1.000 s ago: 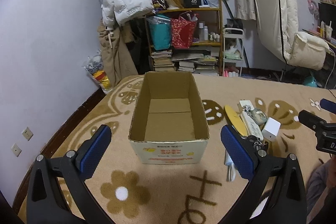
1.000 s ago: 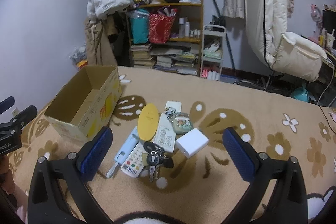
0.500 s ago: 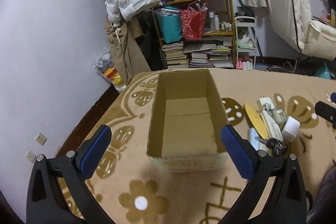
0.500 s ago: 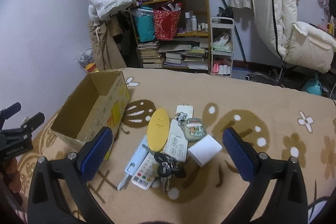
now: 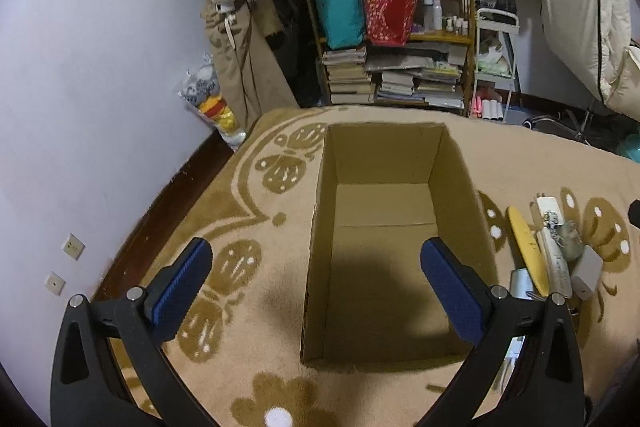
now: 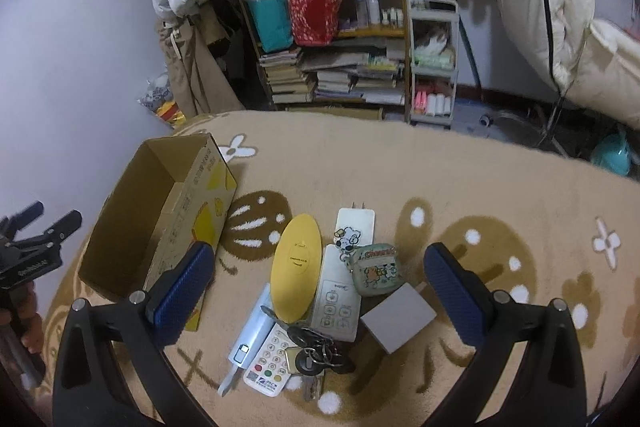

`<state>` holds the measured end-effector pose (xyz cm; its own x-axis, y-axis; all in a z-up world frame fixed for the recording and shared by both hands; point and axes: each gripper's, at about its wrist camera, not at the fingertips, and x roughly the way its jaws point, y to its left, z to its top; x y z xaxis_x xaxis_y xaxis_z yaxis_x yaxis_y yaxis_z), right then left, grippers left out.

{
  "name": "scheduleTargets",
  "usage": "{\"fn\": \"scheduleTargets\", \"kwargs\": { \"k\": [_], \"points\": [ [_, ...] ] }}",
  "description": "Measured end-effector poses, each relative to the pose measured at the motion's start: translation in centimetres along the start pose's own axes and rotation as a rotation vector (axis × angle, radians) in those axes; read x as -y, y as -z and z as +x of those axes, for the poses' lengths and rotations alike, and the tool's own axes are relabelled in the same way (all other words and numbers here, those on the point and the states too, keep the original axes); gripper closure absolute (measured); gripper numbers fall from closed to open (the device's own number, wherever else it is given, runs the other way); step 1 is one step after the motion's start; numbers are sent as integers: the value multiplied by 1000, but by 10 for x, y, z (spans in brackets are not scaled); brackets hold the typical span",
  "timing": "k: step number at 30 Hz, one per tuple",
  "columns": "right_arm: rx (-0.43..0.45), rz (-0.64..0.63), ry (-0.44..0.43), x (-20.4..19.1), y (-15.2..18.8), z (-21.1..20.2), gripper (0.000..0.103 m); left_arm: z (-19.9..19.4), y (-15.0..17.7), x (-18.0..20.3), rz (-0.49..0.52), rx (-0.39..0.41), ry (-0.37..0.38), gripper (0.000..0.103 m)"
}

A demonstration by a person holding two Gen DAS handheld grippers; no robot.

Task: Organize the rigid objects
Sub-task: 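Grasp the cardboard box wall with the left tool while the right tool grasps the green Cheers case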

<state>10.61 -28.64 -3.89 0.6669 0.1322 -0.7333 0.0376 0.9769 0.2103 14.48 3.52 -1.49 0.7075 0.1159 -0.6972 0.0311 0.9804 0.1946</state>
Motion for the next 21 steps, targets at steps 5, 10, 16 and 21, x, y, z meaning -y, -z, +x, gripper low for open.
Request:
{"fn": "scheduleTargets", "kwargs": {
  "k": [5, 10, 16, 21],
  "points": [
    [-59, 25, -24, 13, -1, 23, 0, 29, 6, -10, -51, -58, 7, 0],
    [-86, 86, -22, 31, 5, 42, 0, 49, 13, -17, -78, -99, -6, 10],
    [-131, 128, 21, 53, 3, 67, 0, 73, 21, -22, -97, -164, 5, 37],
    [-184, 114, 36, 58, 6, 95, 7, 87, 29, -16, -90, -220, 33, 68]
  ]
}}
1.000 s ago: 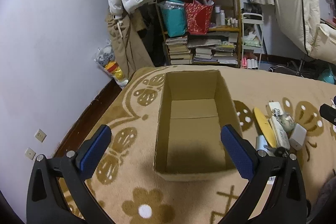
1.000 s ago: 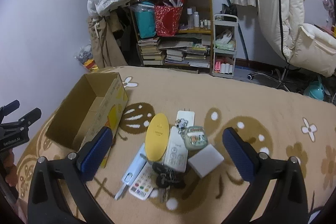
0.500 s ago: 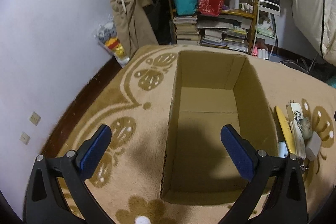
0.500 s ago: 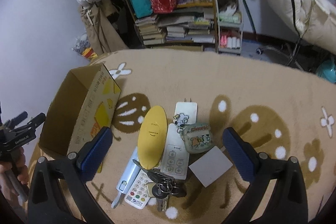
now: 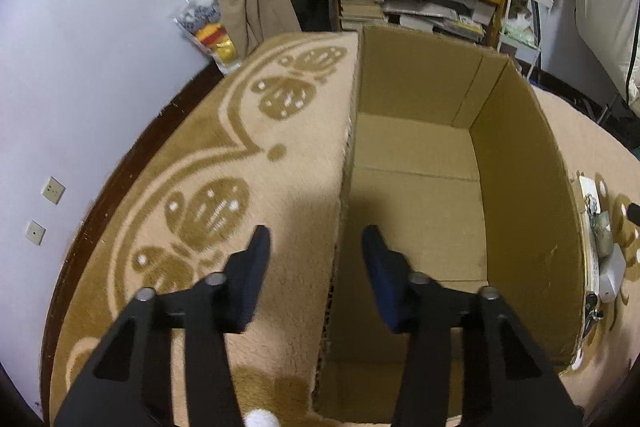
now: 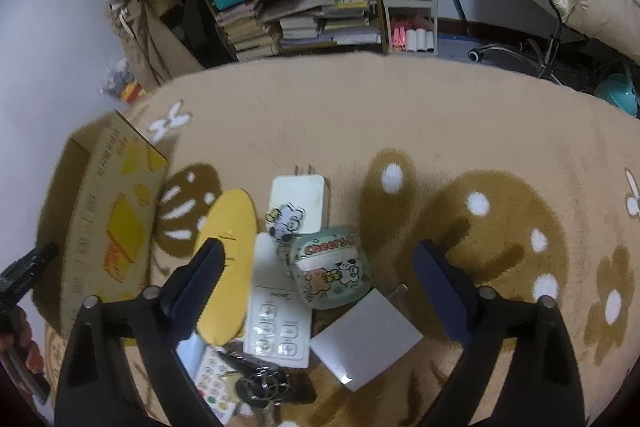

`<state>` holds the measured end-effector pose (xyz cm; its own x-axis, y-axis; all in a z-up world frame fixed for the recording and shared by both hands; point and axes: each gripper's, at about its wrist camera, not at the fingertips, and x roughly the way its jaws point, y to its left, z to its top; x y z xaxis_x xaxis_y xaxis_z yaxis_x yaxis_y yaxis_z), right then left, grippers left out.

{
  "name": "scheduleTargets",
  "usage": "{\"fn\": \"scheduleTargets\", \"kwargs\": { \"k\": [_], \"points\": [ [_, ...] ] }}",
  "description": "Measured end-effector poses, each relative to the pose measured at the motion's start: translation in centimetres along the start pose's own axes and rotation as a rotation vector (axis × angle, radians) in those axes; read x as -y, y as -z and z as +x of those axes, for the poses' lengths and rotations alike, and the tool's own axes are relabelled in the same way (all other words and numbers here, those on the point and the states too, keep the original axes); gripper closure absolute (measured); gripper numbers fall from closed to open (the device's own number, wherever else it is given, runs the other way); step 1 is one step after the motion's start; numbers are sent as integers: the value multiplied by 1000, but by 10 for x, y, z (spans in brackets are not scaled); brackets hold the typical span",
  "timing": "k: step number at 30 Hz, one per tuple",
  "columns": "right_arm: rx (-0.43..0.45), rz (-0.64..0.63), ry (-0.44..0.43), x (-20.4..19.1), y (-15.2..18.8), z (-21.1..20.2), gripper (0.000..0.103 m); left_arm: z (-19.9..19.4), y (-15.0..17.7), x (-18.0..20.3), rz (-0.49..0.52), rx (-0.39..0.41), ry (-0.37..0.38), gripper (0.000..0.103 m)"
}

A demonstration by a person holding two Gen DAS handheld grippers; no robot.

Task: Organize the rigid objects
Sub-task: 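Grasp the cardboard box wall with the left tool while the right tool grasps the green Cheers case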

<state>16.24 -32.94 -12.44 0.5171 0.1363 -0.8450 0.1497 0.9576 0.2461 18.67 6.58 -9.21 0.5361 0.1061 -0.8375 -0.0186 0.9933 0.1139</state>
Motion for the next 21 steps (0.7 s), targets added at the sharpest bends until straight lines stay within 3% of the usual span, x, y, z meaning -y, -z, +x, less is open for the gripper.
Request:
{"fn": "scheduleTargets", "kwargs": {
  "k": [5, 9, 12, 14, 21],
  "points": [
    [-58, 9, 9, 6, 2, 26, 15, 7, 3, 6, 14, -28, 42, 87],
    [-92, 7, 18, 9, 3, 40, 16, 8, 6, 10, 31, -28, 38, 97],
    [-105, 12, 16, 12, 5, 48, 17, 6, 9, 8, 19, -34, 75, 99],
    [-115, 10, 8, 12, 6, 52, 24, 5, 11, 9, 24, -37, 61, 99],
    [-141, -14, -18, 8, 9, 59, 35, -2, 19, 14, 58, -34, 50, 100]
  ]
}}
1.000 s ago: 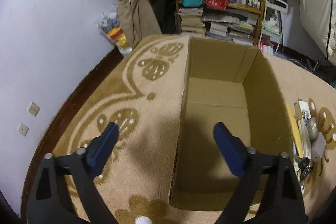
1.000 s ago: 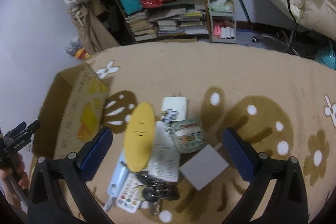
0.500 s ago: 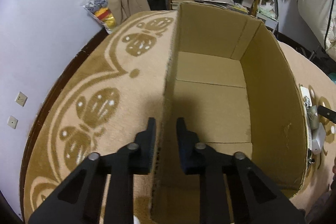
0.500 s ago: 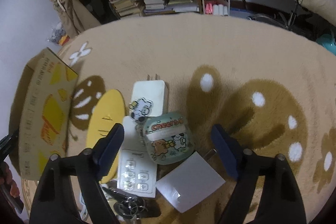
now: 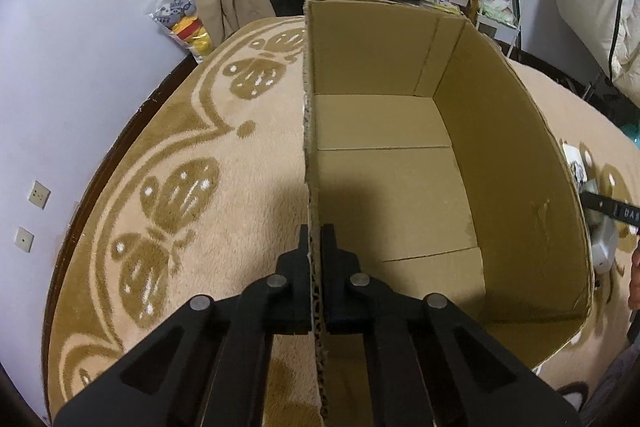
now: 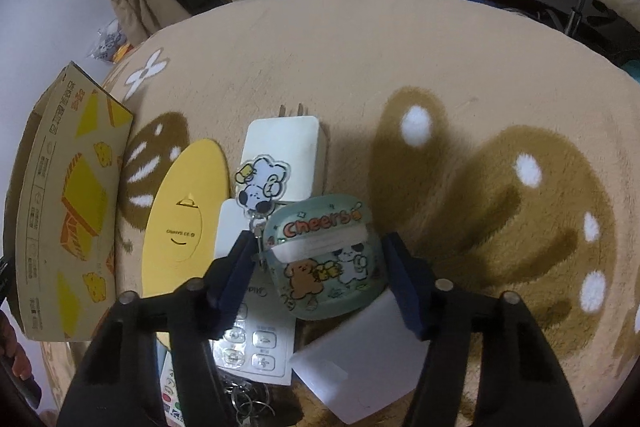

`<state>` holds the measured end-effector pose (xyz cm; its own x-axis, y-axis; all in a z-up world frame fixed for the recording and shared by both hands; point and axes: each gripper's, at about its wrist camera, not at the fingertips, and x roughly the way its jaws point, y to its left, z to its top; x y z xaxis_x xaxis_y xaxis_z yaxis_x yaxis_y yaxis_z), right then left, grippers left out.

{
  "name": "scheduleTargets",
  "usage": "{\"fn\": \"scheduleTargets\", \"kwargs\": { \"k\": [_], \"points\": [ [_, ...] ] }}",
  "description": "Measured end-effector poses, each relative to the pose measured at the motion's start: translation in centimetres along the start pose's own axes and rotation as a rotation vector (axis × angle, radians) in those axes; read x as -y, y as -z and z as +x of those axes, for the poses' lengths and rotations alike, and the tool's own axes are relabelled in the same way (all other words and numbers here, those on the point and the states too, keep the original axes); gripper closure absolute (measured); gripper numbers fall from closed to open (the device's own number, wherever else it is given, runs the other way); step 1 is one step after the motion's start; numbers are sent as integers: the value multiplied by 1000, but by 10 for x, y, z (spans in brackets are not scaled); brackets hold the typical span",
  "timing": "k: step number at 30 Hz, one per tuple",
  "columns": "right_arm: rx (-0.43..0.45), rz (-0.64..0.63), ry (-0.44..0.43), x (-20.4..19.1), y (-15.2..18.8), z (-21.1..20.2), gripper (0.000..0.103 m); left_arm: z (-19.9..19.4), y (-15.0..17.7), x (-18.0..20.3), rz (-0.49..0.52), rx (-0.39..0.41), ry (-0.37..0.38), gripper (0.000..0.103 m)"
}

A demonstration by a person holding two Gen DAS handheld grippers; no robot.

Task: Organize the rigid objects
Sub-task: 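Grasp the cardboard box wall with the left tool while the right tool grasps the green Cheers case, then carry the green Cheers case into the box and open the right tool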

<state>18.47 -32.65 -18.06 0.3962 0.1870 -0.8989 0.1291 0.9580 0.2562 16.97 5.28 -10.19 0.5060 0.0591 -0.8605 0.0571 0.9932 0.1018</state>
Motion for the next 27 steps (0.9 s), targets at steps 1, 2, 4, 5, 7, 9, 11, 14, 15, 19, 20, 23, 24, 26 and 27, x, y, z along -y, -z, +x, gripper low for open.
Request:
{"fn": "scheduleTargets", "kwargs": {
  "k": [1, 2, 4, 5, 7, 9, 11, 14, 15, 19, 20, 23, 24, 26, 27],
  "points": [
    [0, 2, -1, 0, 0, 0, 35, -1, 1, -1, 1, 0, 1, 100],
    [-1, 3, -1, -1, 0, 1, 35, -1, 2, -2, -1, -2, 3, 100],
    [9, -1, 3, -2, 1, 0, 36, -2, 2, -5, -12, -2, 8, 100],
    [15, -4, 8, -3, 2, 0, 36, -2, 2, -7, -14, 1, 10, 100],
    [31, -18, 30, -6, 4, -4, 36, -2, 3, -9, -14, -2, 12, 100],
    [53, -31, 48, -10, 6, -10, 36, 0, 3, -11, -17, -5, 12, 100],
    [78, -40, 47, -14, 5, -20, 36, 0, 2, -12, -28, -6, 14, 100],
    [129, -35, 14, -22, 0, -41, 36, 1, 2, -14, -39, -6, 17, 100],
    [142, -32, 3, -24, -1, -46, 36, 2, 2, -14, -40, -5, 18, 100],
    [226, -68, -57, -52, -5, -77, 36, 2, 2, -15, -39, -4, 18, 100],
    [239, -79, -66, -58, -5, -83, 36, 2, 2, -14, -41, -5, 19, 100],
    [275, -103, -131, -81, -7, -100, 36, 2, 2, -14, -46, -10, 25, 100],
    [284, -119, -140, -89, -6, -105, 36, 2, 2, -14, -47, -11, 26, 100],
    [307, -192, -147, -117, -4, -115, 36, 2, 2, -14, -48, -11, 24, 100],
    [312, -210, -155, -125, -3, -118, 36, 3, 3, -14, -48, -12, 25, 100]
  ]
}}
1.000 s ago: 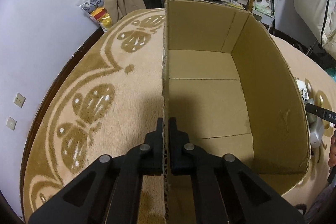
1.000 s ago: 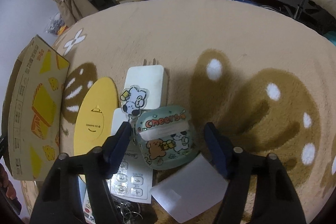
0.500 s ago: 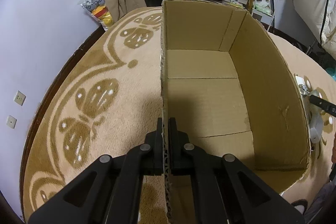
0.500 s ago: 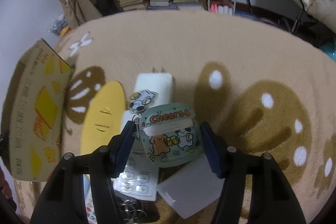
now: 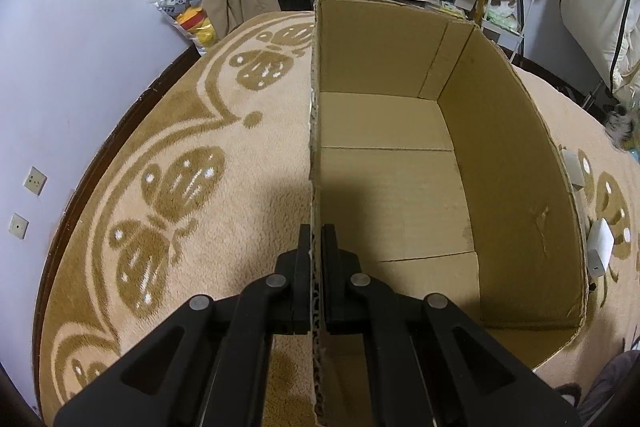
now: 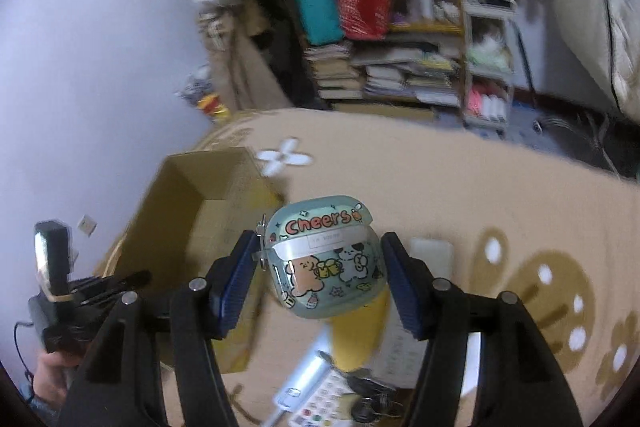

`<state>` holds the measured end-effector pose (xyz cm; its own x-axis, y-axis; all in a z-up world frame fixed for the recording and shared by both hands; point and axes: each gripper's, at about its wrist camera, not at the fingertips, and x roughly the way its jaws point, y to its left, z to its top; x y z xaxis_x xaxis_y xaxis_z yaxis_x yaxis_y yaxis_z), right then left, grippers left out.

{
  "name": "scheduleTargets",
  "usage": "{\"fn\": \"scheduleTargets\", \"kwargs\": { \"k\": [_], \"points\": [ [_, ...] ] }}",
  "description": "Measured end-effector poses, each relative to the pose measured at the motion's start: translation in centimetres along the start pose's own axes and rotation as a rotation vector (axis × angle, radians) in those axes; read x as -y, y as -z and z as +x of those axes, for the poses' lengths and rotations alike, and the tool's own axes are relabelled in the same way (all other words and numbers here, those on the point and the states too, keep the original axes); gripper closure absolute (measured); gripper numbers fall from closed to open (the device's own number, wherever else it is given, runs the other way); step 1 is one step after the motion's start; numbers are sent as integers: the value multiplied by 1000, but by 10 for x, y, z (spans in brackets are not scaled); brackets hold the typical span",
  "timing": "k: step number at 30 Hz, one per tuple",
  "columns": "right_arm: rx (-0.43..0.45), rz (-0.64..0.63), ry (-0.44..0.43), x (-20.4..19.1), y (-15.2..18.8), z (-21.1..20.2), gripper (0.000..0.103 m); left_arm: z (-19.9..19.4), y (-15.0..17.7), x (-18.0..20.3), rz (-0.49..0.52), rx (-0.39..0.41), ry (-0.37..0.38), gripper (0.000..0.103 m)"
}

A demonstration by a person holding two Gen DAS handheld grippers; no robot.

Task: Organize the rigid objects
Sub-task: 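Carry the green Cheers case into the box and open the right tool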

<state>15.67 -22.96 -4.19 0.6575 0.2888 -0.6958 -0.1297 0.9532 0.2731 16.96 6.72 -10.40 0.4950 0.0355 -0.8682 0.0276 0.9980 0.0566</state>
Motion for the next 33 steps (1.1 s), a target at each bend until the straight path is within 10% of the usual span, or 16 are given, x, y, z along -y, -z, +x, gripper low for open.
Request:
{"fn": "scheduleTargets", "kwargs": {
  "k": [12, 33],
  "points": [
    [0, -268, -42, -118, -3, 22, 36, -1, 2, 0, -15, 11, -9, 100],
    [-91, -300, -25, -128, 30, 47, 36, 5, 7, -3, -25, -11, 0, 100]
  ]
}}
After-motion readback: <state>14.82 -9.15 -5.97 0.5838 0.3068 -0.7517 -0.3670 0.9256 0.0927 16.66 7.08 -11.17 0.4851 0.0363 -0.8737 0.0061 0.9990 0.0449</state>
